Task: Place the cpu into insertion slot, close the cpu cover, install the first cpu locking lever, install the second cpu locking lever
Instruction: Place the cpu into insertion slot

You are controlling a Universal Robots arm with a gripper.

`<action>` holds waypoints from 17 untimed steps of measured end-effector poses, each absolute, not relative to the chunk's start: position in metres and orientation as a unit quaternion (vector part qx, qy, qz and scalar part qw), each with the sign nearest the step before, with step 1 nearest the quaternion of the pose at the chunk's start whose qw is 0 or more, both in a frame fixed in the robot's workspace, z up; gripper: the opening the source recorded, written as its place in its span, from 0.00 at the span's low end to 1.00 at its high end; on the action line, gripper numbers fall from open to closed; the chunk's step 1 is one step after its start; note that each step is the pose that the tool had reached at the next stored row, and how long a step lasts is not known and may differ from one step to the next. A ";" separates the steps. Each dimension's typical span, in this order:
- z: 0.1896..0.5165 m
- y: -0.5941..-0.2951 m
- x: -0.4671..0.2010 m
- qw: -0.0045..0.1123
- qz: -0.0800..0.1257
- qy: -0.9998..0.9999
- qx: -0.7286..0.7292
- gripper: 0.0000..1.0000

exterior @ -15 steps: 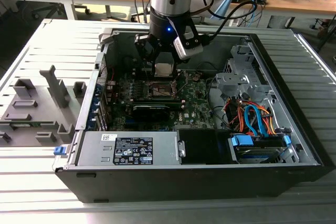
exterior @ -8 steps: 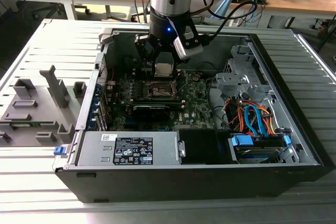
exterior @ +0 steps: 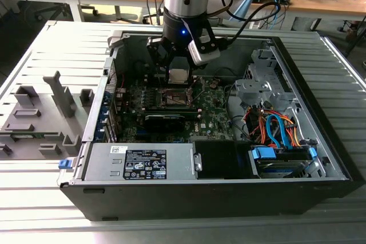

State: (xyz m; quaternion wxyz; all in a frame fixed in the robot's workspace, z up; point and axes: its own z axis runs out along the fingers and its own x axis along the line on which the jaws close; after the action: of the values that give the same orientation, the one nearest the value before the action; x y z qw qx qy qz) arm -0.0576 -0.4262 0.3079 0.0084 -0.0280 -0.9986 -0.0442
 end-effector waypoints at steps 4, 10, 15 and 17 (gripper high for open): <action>0.308 -0.426 -0.058 0.008 -0.044 -0.998 -0.033 0.54; 0.308 -0.426 -0.058 0.008 -0.044 -0.998 -0.041 0.54; 0.308 -0.426 -0.058 0.008 -0.044 -0.998 -0.047 0.54; 0.308 -0.426 -0.058 0.007 -0.044 -0.998 -0.049 0.54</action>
State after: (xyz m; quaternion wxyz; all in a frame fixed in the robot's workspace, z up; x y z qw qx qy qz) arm -0.0576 -0.4262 0.3079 0.0075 -0.0485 -0.9978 -0.0436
